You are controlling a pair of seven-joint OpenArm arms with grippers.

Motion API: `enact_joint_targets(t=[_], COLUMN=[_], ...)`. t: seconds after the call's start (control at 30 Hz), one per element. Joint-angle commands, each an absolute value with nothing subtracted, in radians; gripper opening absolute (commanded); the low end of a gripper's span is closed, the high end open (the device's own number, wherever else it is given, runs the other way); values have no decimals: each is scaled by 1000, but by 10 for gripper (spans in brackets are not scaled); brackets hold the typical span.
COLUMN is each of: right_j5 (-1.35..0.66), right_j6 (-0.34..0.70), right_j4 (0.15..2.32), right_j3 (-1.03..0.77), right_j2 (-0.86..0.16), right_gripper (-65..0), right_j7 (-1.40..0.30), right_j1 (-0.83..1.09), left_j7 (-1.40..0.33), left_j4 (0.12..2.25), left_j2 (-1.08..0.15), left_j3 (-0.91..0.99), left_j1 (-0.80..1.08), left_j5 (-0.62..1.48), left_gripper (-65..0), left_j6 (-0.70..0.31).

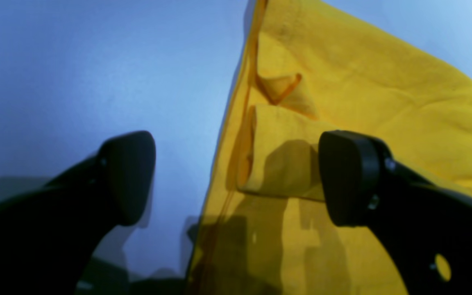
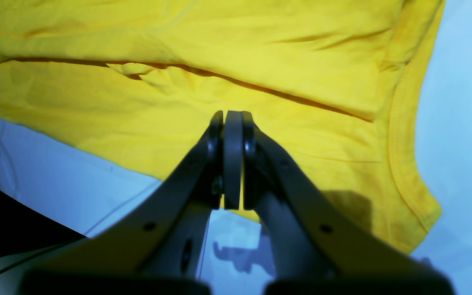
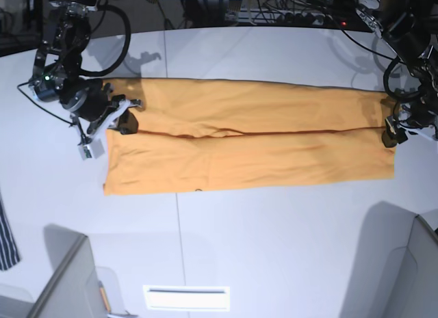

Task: Fold the T-shirt properly
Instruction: 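Grasp the ends of the folded strip with both grippers, then fold the strip end with the left gripper toward the right gripper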

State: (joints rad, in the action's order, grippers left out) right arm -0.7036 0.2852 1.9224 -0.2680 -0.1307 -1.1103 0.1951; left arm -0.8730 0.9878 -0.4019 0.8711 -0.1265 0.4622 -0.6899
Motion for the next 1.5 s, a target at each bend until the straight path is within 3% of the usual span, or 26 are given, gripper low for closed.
enact_joint_targets(t=[0.0,0.17,0.57,0.8,1.0,1.23,1.47], right_j5=[-722,-723,-725,-727,-727,-727,-727], right_j6=[289,289,289,289,291,291,291], right_j4=[1939,1939,1939,1940,1940,1940,1940], right_j3=[-269,-269,-269,-271,-272,-272,-272], right_j2=[-137,-136,-137,-136,-101,-79,-79], right_gripper=[-650,-650,-650,-650,-650,-650,-650], right_j7=[-1093,-1093,-1093,-1092,-1090,-1092,-1089], right_j1=[185,183,188,205,219,213,211], left_j7=[-878,-878,-878,-834,-834,-837,-837], left_j4=[997,997,995,998,1023,1256,1531], left_j2=[-421,-415,-421,-424,-449,-447,-358], left_j3=[872,871,762,765,883,877,745], left_j1=[-120,-117,-117,-131,-140,-61,73], left_j5=[458,403,404,403,401,400,398], left_gripper=[-58,-87,-650,-650,-650,-650,-650], left_j6=[-698,-698,-698,-698,-698,-698,-698])
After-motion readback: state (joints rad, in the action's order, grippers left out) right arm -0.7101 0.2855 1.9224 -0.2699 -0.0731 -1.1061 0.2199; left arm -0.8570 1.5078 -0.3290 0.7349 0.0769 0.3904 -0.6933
